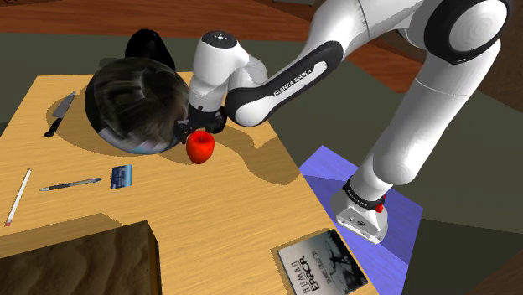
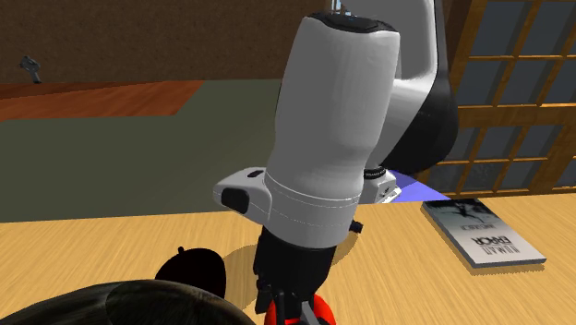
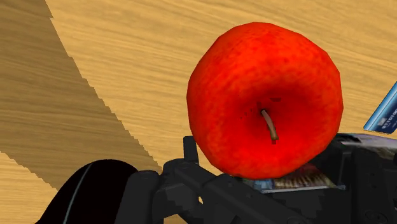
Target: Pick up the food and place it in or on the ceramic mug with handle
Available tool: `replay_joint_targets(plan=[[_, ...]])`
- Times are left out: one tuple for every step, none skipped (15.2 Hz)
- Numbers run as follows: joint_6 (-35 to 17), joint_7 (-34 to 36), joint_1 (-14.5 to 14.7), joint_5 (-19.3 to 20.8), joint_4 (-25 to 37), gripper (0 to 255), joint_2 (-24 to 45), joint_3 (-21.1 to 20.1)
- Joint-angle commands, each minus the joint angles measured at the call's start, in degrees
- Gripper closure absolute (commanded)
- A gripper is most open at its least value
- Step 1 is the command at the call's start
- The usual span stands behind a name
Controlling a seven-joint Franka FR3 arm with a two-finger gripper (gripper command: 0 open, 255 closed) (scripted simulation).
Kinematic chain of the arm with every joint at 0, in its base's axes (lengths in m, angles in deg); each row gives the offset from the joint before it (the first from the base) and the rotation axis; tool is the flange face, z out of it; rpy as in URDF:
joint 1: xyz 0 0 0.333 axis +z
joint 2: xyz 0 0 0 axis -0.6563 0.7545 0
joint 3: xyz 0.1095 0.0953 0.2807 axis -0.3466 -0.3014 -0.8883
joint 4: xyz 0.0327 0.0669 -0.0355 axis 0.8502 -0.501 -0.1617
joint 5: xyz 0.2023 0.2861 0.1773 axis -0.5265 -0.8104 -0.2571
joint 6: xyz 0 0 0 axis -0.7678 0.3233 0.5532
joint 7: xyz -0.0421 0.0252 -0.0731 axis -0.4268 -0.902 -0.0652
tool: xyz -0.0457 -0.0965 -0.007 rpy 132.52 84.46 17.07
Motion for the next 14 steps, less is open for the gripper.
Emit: replay_joint_targets(plan=[[1.2,-0.9,-0.1,-1.3,0.3,255,-1.1,-0.3],[1.9,-1.4,-0.2,-1.9,0.6,255,-1.6,-0.4],[2.5,-1.9,-0.3,-2.5,0.9,255,-2.1,-0.5],[3.2,-2.3,-0.3,-3.0,1.1,255,-2.6,-0.6],[3.9,-2.8,-0.4,-3.6,1.4,255,-3.1,-0.6],[4.6,-3.2,-0.4,-4.1,1.8,255,-3.6,-0.7],[5.3,-3.6,-0.5,-4.6,2.1,255,-4.0,-0.7],[6.0,-4.0,-0.5,-5.1,2.4,255,-4.5,-0.8],[6.7,-4.4,-0.5,-5.6,2.8,255,-4.9,-0.8],[7.4,-4.7,-0.5,-6.0,3.2,255,-5.3,-0.8],[8.1,-5.1,-0.5,-6.5,3.5,255,-5.7,-0.8],[8.8,-5.4,-0.6,-6.9,3.9,255,-6.1,-0.8],[9.5,-5.7,-0.6,-7.3,4.3,255,-6.5,-0.8],[10.2,-6.0,-0.6,-7.6,4.8,255,-6.9,-0.8]])
